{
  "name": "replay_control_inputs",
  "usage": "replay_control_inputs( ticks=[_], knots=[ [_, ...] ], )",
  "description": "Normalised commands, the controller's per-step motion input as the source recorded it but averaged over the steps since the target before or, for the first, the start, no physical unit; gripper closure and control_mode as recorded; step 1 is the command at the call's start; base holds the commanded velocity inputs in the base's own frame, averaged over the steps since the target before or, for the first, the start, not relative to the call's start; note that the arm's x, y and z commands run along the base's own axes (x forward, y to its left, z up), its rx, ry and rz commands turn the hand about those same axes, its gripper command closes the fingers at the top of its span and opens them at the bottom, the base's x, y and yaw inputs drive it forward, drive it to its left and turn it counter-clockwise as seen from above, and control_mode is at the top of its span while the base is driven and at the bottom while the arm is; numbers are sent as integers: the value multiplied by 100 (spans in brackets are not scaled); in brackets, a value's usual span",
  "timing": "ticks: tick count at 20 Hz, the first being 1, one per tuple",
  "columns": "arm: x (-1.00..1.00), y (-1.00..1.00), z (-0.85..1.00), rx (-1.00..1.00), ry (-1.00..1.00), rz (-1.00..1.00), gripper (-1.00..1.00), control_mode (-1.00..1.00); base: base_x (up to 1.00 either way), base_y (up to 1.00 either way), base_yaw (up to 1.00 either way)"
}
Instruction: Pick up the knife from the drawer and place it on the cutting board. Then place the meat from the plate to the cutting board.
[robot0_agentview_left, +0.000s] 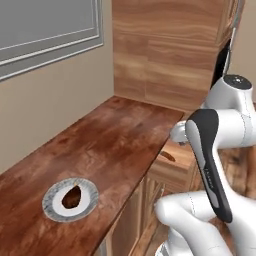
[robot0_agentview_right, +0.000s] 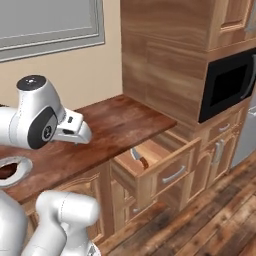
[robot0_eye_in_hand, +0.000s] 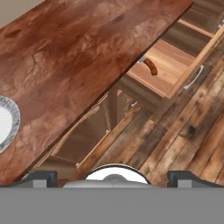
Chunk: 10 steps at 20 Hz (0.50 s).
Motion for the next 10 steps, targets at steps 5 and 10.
replay_control_inputs(
  ticks=[5, 10],
  knots=[
    [0, 0, 0, 0, 0, 0, -100, 100, 15, 59, -26],
    [0, 0, 0, 0, 0, 0, -100, 100, 11, -40, -21]
  ],
)
